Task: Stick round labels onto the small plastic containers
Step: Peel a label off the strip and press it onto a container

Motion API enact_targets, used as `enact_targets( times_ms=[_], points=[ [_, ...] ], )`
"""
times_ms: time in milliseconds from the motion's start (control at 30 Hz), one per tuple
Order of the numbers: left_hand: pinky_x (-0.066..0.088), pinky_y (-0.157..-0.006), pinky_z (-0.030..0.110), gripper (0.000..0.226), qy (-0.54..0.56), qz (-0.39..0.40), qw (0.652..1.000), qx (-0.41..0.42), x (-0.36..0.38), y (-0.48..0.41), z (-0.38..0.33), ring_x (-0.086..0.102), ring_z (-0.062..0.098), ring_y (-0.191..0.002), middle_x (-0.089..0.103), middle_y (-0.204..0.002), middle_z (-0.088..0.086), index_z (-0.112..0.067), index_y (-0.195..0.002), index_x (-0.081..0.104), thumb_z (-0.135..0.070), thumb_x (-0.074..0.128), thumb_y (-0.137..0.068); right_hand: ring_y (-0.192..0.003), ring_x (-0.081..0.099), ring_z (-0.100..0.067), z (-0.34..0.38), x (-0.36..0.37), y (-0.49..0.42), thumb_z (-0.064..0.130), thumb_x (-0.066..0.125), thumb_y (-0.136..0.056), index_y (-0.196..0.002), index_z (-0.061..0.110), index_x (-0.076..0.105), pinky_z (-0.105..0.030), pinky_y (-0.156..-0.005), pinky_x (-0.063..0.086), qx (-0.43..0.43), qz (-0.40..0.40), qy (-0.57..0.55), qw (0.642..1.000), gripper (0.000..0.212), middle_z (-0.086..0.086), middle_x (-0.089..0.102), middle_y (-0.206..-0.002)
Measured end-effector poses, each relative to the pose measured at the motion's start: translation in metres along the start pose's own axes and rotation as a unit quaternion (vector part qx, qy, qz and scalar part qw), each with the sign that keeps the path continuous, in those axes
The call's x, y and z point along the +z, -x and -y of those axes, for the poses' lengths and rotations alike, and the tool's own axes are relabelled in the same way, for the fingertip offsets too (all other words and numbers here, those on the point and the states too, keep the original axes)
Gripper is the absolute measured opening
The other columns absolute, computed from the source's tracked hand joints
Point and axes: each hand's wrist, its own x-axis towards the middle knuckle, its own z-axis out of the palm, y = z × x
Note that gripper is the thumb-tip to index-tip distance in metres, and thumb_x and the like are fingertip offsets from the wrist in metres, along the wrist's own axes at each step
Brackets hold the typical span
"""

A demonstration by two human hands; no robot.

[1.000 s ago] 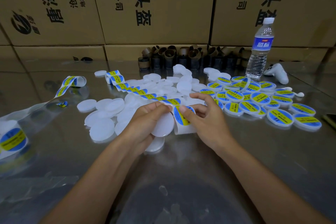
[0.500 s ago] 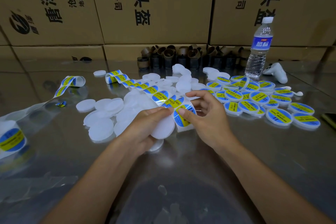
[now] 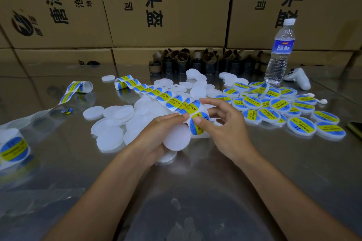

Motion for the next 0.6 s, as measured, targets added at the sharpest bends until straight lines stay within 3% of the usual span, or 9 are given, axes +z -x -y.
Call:
enact_targets(
  times_ms=[167, 300, 433, 600],
  points=[
    [0.048, -0.065, 0.027, 0.016, -0.01, -0.007, 1.0, 0.0, 0.0006, -0.0012, 0.0, 0.065, 0.018, -0.08, 0.073, -0.095, 0.008, -0.013, -0.091, 0.072, -0.022, 0.06, -0.088, -0.082, 0.061, -0.009, -0.0006, 0.0017, 0.0019, 0.01, 0.074, -0.078, -0.094, 0.038, 0.067, -0.016, -0.075, 0.045, -0.033, 0.006, 0.008, 0.999, 0.033, 0.014, 0.069, -0.086],
    [0.045, -0.066, 0.029, 0.015, -0.022, -0.019, 1.0, -0.002, 0.0005, -0.0026, 0.0005, 0.061, 0.022, -0.083, 0.071, -0.095, 0.011, -0.013, -0.091, 0.072, -0.022, 0.06, -0.089, -0.082, 0.059, 0.003, -0.0014, 0.0026, 0.0023, 0.013, 0.071, -0.081, -0.088, 0.041, 0.066, -0.01, -0.076, 0.04, -0.046, 0.026, 0.023, 0.998, 0.029, 0.026, 0.067, -0.085],
    [0.043, -0.064, 0.029, 0.013, -0.03, -0.036, 0.999, -0.014, 0.001, -0.0022, 0.0001, 0.058, 0.022, -0.078, 0.068, -0.089, 0.011, -0.012, -0.086, 0.071, -0.02, 0.061, -0.089, -0.082, 0.054, 0.002, -0.0027, 0.0013, 0.0045, 0.017, 0.069, -0.083, -0.087, 0.042, 0.064, -0.005, -0.074, 0.035, -0.072, 0.029, 0.078, 0.994, 0.025, 0.018, 0.064, -0.084],
    [0.042, -0.06, 0.027, 0.012, -0.031, -0.065, 0.997, -0.011, 0.0036, -0.0017, 0.0007, 0.056, 0.019, -0.069, 0.061, -0.078, 0.01, -0.008, -0.083, 0.066, -0.017, 0.06, -0.089, -0.087, 0.052, -0.001, -0.0053, 0.0009, 0.0055, 0.027, 0.065, -0.084, -0.09, 0.038, 0.067, -0.017, -0.077, 0.04, -0.123, 0.014, 0.189, 0.974, 0.012, 0.012, 0.055, -0.091]
  ],
)
